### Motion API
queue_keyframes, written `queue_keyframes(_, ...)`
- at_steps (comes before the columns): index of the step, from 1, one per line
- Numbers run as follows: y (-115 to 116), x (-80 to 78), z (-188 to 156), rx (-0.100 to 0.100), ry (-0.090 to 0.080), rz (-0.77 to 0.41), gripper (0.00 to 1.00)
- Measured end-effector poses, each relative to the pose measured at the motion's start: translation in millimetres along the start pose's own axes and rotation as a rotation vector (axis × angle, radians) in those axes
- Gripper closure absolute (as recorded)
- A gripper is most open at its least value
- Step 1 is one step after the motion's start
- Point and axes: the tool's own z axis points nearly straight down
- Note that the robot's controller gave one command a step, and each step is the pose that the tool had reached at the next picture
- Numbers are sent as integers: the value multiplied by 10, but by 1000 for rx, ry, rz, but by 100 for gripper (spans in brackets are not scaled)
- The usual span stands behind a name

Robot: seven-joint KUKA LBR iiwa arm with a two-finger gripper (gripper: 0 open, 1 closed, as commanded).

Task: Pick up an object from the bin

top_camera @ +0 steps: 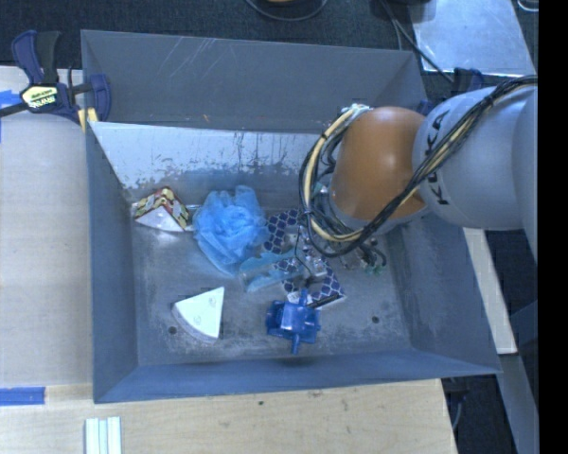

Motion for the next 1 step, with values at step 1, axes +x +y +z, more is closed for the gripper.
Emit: queue_keyframes(1,0,0,0,0,0,0,100)
